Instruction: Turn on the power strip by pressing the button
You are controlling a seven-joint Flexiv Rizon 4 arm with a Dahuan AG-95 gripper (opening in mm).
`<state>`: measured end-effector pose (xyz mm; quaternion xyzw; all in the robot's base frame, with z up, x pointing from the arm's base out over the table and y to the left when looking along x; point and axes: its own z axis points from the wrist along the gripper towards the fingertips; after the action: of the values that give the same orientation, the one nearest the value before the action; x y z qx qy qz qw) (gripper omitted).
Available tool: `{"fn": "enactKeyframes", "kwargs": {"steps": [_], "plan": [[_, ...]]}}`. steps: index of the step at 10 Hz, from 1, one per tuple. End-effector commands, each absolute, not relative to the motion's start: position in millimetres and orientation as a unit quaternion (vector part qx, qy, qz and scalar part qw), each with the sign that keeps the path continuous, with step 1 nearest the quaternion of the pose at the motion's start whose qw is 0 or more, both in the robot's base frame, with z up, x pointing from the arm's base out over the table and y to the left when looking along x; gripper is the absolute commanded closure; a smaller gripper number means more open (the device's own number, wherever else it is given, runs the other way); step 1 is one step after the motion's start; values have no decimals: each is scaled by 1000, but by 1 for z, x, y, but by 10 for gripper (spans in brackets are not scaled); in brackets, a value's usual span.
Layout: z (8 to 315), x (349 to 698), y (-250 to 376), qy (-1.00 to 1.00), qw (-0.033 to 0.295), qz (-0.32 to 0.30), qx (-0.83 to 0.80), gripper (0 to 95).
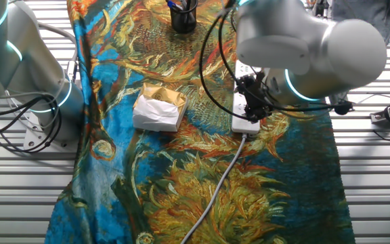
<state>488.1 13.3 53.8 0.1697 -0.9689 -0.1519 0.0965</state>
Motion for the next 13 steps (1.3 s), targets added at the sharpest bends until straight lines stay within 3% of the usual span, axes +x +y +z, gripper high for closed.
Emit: {"fn": "enactKeyframes", "kwargs": {"steps": [1, 2, 3, 13], "plan": [[54, 489, 13, -971, 94, -141, 168, 570], [54, 489, 13, -972, 93, -135, 168, 570], [56, 489, 13, -974, 92, -107, 177, 950], [78, 495, 5, -975, 91, -86, 183, 950]]}}
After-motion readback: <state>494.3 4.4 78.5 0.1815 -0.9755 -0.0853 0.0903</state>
